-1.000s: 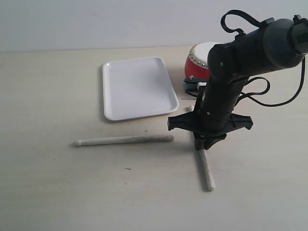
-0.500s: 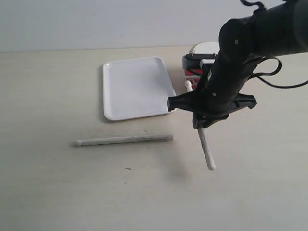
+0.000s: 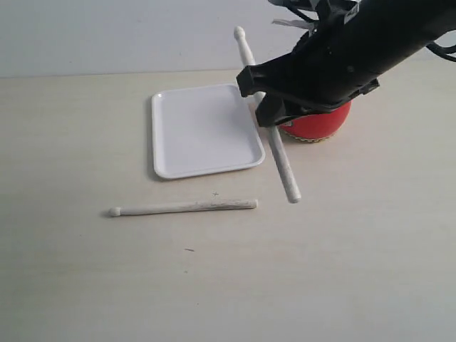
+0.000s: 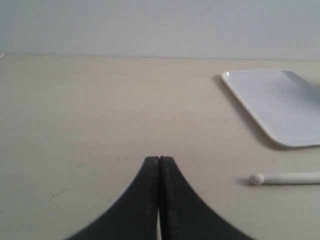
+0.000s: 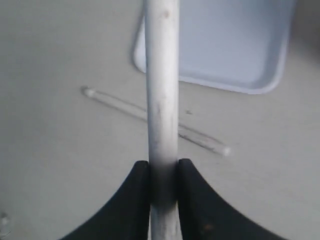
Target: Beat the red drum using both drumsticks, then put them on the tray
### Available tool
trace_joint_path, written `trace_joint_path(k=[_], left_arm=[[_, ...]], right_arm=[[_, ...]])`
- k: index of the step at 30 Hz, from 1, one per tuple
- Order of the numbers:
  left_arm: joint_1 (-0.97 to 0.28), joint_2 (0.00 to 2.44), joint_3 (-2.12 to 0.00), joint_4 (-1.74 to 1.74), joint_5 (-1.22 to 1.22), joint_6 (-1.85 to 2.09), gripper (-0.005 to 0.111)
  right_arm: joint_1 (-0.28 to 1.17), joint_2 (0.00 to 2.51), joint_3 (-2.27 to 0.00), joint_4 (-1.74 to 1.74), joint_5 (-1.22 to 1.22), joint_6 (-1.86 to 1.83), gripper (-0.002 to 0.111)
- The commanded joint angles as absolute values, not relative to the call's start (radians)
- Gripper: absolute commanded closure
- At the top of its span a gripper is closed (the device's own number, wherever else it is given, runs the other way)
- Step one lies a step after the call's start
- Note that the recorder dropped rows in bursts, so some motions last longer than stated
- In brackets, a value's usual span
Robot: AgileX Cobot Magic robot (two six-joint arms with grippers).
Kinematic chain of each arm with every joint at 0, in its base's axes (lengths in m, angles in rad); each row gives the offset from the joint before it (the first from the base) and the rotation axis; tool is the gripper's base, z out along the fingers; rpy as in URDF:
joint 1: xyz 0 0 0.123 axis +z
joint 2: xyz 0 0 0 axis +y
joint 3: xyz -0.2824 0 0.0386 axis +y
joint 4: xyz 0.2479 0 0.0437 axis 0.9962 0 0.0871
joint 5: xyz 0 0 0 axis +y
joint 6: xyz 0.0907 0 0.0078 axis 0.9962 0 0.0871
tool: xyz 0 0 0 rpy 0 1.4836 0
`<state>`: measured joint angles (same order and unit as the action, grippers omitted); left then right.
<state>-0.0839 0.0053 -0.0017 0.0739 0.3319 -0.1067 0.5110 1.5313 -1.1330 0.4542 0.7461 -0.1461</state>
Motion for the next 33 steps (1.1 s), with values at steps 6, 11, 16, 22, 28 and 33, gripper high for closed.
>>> trace_joint_path(k=[6,11,16,22,28,33], left_arm=[[-0.091,0.0,0.0,-0.426,0.061,-0.402,0.107],[-0.091,0.0,0.0,-0.515,0.133,-0.441,0.107],[-0.091,0.0,0.0,-0.613,-0.012,-0.513,0.107],[-0.091,0.177,-0.14,-0.428,0.132,-0.398,0.107],[-0.091,0.548,-0.296,-0.318,0.447,-0.276,0.107],[-0.091,0.864,-0.384,-0.503,0.537,-0.096,0.107]], right_arm=[[0.513,1.516,-1.133,0.955,0.892,-0.668,0.108],[0.513,1.532,-1.133,0.995,0.899,-0.711,0.108],[0.513,1.57,-1.133,1.037,0.93,-0.741,0.108],[0.513,1.609,-1.133,1.164,0.927,-0.841,0.108],[0.513,1.672,-1.133,1.176,0.948,-0.846,0.108],[0.513,1.709,-1.133,1.176,0.962,-0.864,0.108]])
